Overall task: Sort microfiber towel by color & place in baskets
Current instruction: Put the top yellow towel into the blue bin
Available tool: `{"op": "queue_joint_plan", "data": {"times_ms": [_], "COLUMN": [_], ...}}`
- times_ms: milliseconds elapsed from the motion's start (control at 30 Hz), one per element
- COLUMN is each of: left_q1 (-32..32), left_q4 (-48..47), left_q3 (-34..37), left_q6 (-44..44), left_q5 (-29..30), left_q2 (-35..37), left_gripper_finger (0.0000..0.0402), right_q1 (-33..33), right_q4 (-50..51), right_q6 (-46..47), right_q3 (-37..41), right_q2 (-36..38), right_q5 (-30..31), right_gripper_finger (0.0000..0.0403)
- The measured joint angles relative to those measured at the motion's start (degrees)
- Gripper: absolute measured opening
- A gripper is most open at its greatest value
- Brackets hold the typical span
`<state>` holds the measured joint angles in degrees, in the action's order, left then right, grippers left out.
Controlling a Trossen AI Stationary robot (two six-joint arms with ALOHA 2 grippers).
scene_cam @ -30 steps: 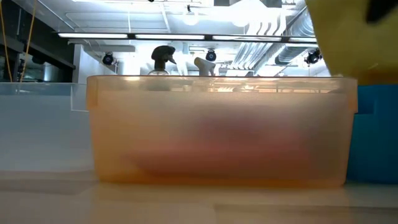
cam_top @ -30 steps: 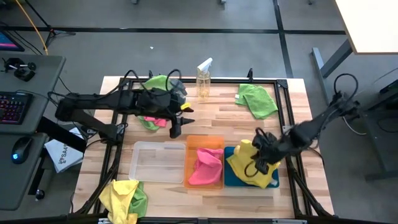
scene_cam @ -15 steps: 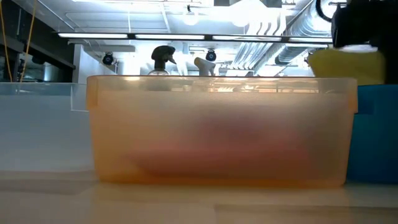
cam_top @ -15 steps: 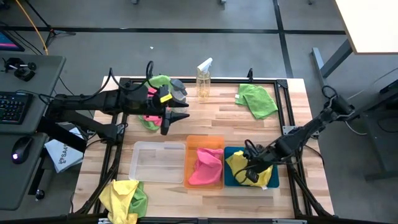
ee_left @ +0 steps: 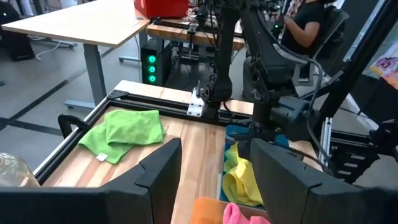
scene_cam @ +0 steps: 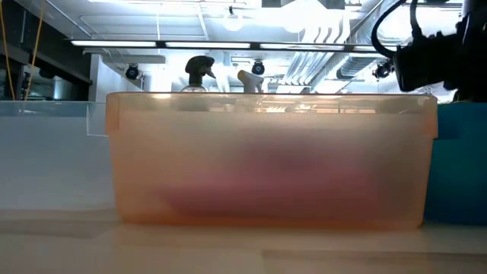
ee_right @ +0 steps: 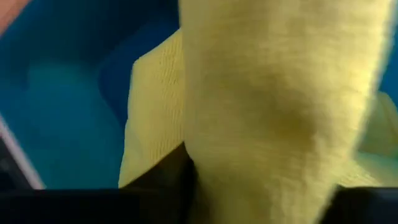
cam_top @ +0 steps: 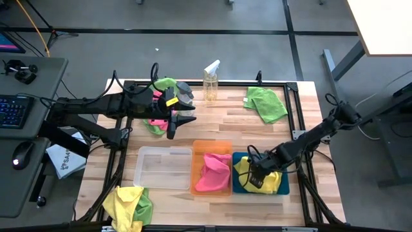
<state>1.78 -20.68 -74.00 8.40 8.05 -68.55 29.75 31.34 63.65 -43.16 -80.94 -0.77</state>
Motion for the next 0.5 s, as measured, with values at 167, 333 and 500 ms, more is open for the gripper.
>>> {"op": "queue_joint_plan", "data": {"times_ms": [167,333,500], "left_q1": [0.0,0.0,-0.3], "left_q4": [-0.7,-0.9,-1.9], "left_q3": [0.0,0.0,0.0], "left_q6": [-0.9,-1.6,-2.1], "left_q5": [0.0,0.0,0.0], "left_q2": [0.0,0.0,0.0], "left_gripper_finger": [0.0181,0.0181,0.0181], "right_q1": [-1.7,-2.7,-2.8], "right_q4": [10.9,25.2,29.3], "right_q6": [-7.0,-11.9,-14.5], "right_q3": [-6.6,-15.2,-22.2], "right_q2": [1.6,1.6,1.7], "right_q5": [-4.2,-2.5,1.1], "right_gripper_finger": [0.0225,0.0244,0.0232]}}
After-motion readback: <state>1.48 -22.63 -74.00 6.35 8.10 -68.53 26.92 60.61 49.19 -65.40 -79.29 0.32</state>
